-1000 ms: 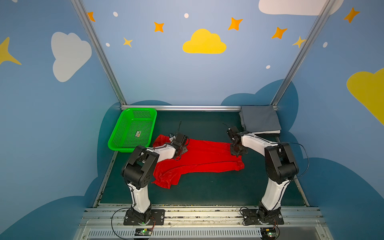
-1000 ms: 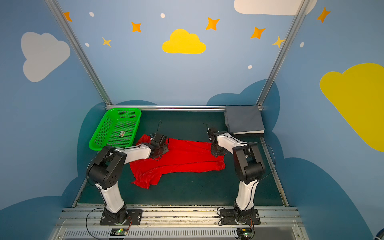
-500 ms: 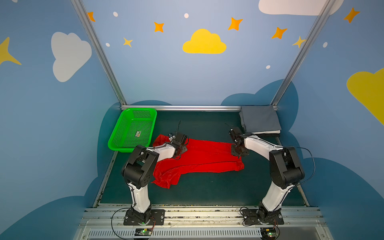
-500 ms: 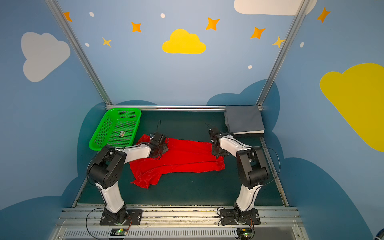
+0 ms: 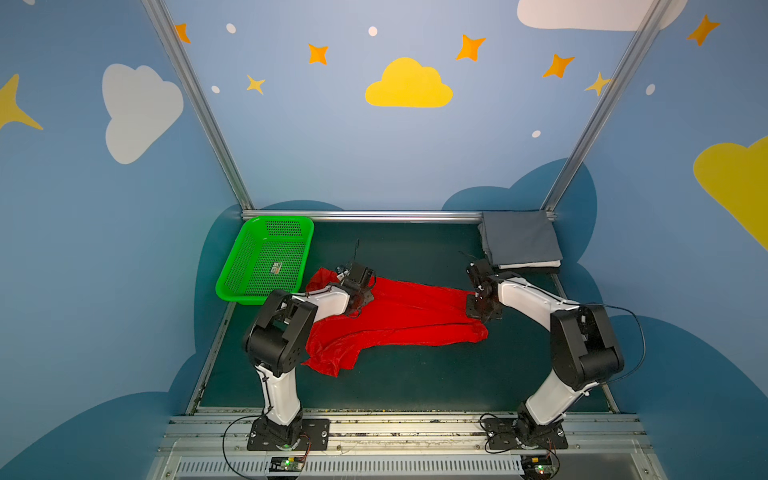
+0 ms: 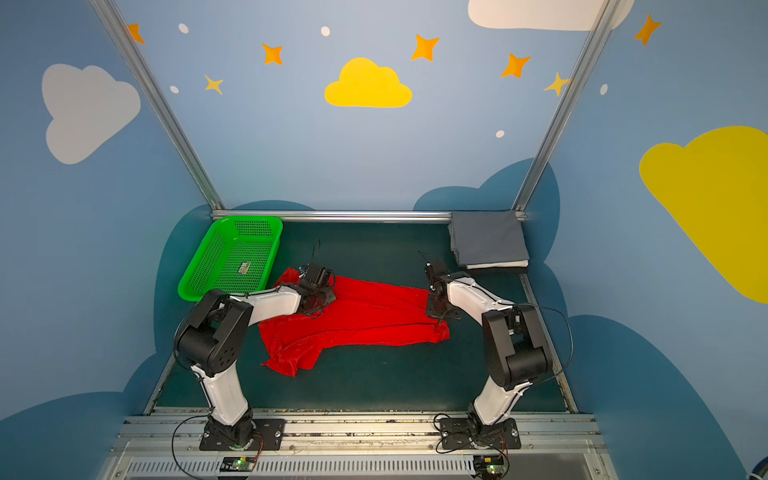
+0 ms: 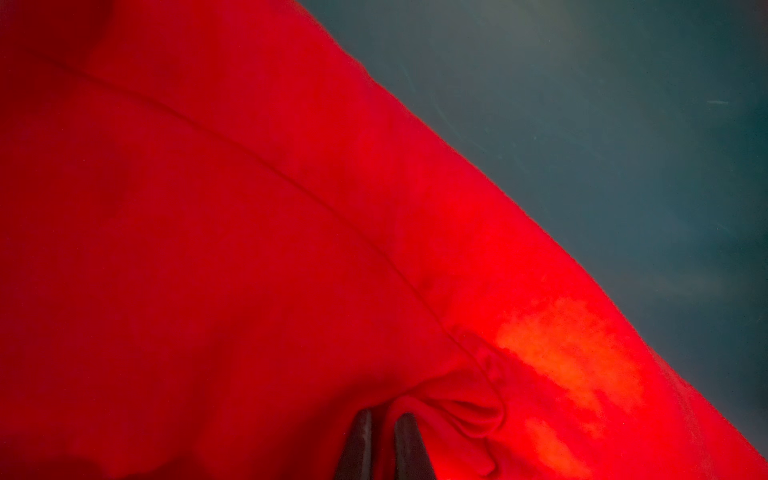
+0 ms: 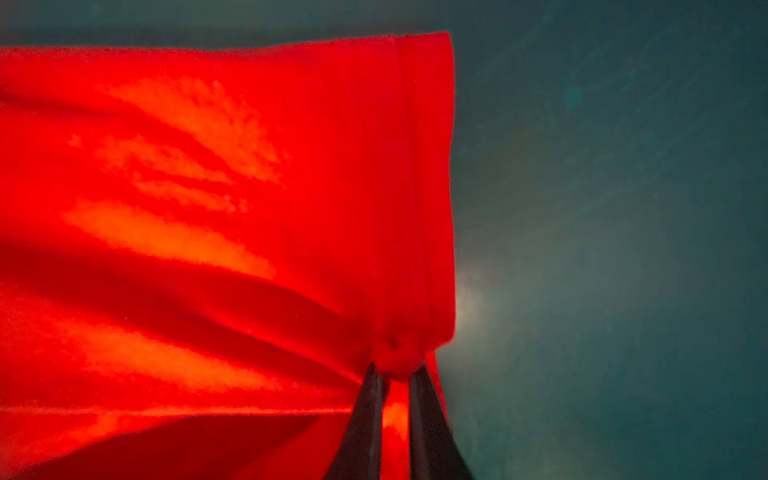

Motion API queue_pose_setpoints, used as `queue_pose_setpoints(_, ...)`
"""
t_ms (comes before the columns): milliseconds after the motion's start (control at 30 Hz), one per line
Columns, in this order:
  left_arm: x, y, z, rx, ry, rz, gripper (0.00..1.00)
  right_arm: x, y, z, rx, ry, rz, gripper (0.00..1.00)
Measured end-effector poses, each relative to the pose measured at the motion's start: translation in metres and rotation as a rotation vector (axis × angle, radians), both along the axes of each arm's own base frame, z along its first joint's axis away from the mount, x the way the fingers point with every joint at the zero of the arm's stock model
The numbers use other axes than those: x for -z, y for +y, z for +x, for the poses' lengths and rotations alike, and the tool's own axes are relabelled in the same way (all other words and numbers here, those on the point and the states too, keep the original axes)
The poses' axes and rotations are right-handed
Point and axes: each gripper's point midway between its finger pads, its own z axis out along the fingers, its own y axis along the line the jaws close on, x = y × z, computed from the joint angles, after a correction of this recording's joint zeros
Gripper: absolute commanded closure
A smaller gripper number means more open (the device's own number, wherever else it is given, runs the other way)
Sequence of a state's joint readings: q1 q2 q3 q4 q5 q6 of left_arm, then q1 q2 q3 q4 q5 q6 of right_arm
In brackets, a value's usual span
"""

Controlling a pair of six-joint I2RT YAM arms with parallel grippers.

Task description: Fold and stack the t-shirts

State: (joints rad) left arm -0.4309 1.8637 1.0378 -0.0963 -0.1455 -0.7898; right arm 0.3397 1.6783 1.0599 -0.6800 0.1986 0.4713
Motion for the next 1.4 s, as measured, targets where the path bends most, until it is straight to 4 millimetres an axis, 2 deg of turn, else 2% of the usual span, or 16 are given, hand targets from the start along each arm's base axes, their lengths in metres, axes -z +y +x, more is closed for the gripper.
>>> queue_pose_setpoints(167,0.000,0.000,0.000,0.000,0.001,-0.002,0.88,0.004,-0.002,-0.013,0.019,0.021,0.019,0.83)
queue_pose_setpoints(233,0.000,0.000,0.001,0.000,0.001,-0.001,0.88,0.007,-0.003,-0.016,0.028,0.033,0.030,0.74)
queue_pose_setpoints(300,0.000,0.000,0.001,0.000,0.002,-0.001,0.88,0.008,-0.003,-0.018,0.031,0.044,0.037,0.69)
queue_pose_setpoints(400,0.000,0.000,0.001,-0.001,0.003,-0.001,0.88,0.007,-0.005,-0.023,0.042,0.044,0.050,0.46)
queue_pose_setpoints(500,0.000,0.000,0.001,0.000,0.003,-0.003,0.88,0.000,-0.008,-0.025,0.059,0.026,0.070,0.43)
queue_pose_setpoints(700,0.000,0.000,0.002,0.000,0.004,-0.006,0.88,-0.001,-0.009,-0.018,0.093,0.005,0.115,0.48)
queue_pose_setpoints(900,0.000,-0.001,0.004,0.001,0.005,-0.007,0.88,0.014,-0.004,-0.011,0.104,0.024,0.151,0.59)
queue_pose_setpoints(1033,0.000,-0.002,0.006,0.002,0.004,-0.005,0.88,0.019,-0.002,-0.009,0.108,0.030,0.166,0.82)
queue_pose_setpoints(1167,0.000,-0.002,0.007,0.003,0.008,-0.004,0.88,0.016,-0.002,0.000,0.113,0.010,0.162,1.00)
queue_pose_setpoints(1400,0.000,-0.003,0.010,0.007,0.007,-0.001,0.87,0.010,-0.005,0.024,0.099,-0.031,0.120,1.00)
